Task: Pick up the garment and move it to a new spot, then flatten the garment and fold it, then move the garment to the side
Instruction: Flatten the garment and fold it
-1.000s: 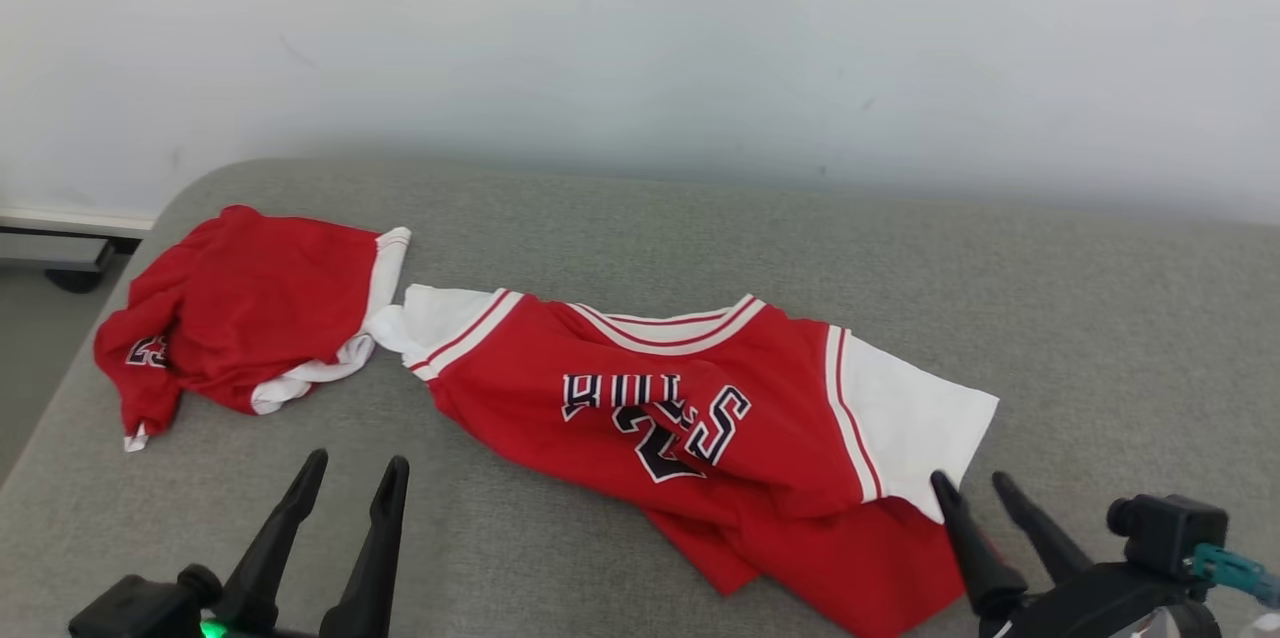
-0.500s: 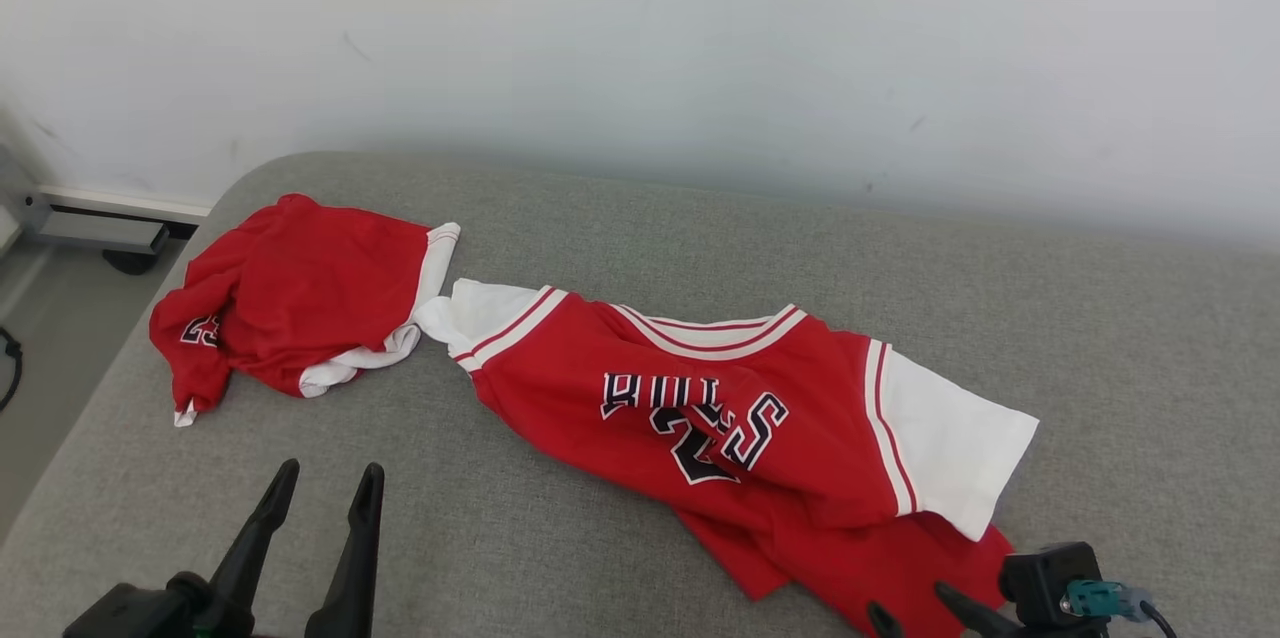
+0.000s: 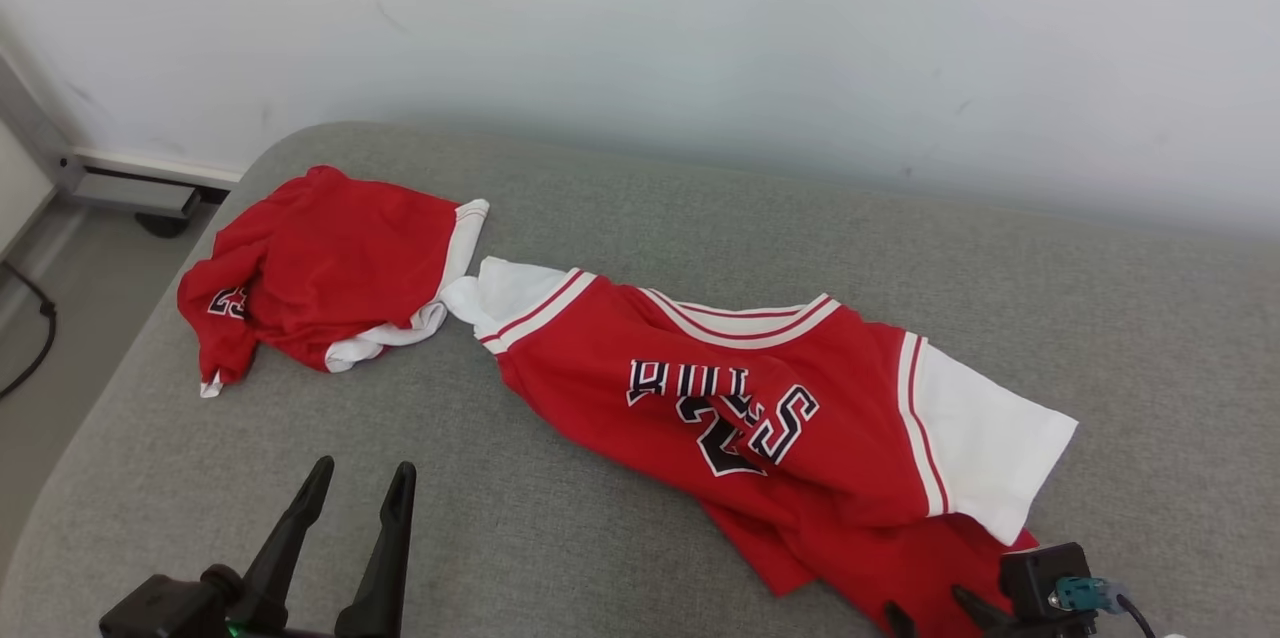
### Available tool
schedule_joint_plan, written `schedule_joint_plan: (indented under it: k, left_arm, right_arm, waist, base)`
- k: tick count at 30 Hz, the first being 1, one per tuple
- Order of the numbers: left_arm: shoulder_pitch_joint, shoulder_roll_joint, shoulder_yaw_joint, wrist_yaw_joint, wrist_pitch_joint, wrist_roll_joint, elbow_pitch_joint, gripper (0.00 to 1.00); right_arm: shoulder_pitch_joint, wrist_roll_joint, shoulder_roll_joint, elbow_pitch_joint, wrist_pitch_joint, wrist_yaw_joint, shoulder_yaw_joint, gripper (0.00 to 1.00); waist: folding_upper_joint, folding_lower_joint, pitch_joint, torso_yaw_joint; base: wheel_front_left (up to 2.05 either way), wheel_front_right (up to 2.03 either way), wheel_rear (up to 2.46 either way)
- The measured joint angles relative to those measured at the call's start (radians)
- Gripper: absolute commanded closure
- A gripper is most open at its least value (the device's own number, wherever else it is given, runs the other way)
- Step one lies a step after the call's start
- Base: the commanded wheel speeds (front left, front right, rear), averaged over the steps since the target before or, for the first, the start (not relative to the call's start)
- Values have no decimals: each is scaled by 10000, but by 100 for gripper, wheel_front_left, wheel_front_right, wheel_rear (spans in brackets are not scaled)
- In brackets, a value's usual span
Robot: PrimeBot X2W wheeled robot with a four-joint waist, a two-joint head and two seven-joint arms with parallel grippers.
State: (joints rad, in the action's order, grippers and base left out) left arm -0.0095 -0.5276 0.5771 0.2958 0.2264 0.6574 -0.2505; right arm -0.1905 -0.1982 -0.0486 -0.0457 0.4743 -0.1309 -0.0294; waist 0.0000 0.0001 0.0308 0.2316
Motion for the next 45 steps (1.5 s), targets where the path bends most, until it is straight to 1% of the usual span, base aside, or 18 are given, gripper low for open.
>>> schedule_joint_plan:
  k: [5, 13, 14, 16, 22, 26, 32, 36, 45]
  left_arm:
    - [-153, 73, 84, -138, -17, 8, 125, 0]
    - [-210, 102, 117, -146, -31, 19, 199, 0]
    - [-210, 107, 117, -148, -31, 31, 213, 0]
    - [-211, 125, 123, -153, -31, 35, 244, 0]
    - [-212, 194, 138, -153, -29, 105, 274, 0]
    - [-212, 217, 144, -150, -25, 119, 282, 0]
    - [-221, 221, 151, -153, -12, 132, 295, 0]
    - [-265, 219, 150, -165, -12, 159, 297, 0]
    - [-361, 217, 184, -234, -12, 226, 307, 0]
  right_arm:
    - [348, 151, 2, 959, -360, 0, -29, 0]
    - [674, 754, 4, 1603, -610, 0, 90, 0]
    - [708, 842, 2, 1638, -610, 0, 109, 47]
    - [777, 1051, 2, 1678, -658, 0, 176, 100]
    - [1003, 1308, 2, 1653, -782, 0, 305, 100]
    - [1161, 1319, 2, 1436, -830, 0, 617, 100]
    - [1603, 1916, 4, 869, -863, -2, 1197, 100]
    - [2166, 2334, -25, 669, -872, -2, 1555, 100]
    - [3971, 2443, -876, 815, -1053, -4, 2326, 100]
  waist:
    - [0, 0, 145, 239]
    - [0, 0, 272, 441]
    - [0, 0, 272, 447]
    - [1, 0, 270, 460]
    - [0, 0, 265, 442]
    - [0, 0, 261, 426]
    - [0, 0, 256, 452]
    - [0, 0, 287, 492]
    - [1, 0, 354, 654]
  base:
    - [0, 0, 0]
    - [0, 0, 0]
    - [0, 0, 0]
    - [0, 0, 0]
    - [0, 0, 0]
    - [0, 0, 0]
    - [0, 0, 0]
    - [0, 0, 0]
    - [0, 0, 0]
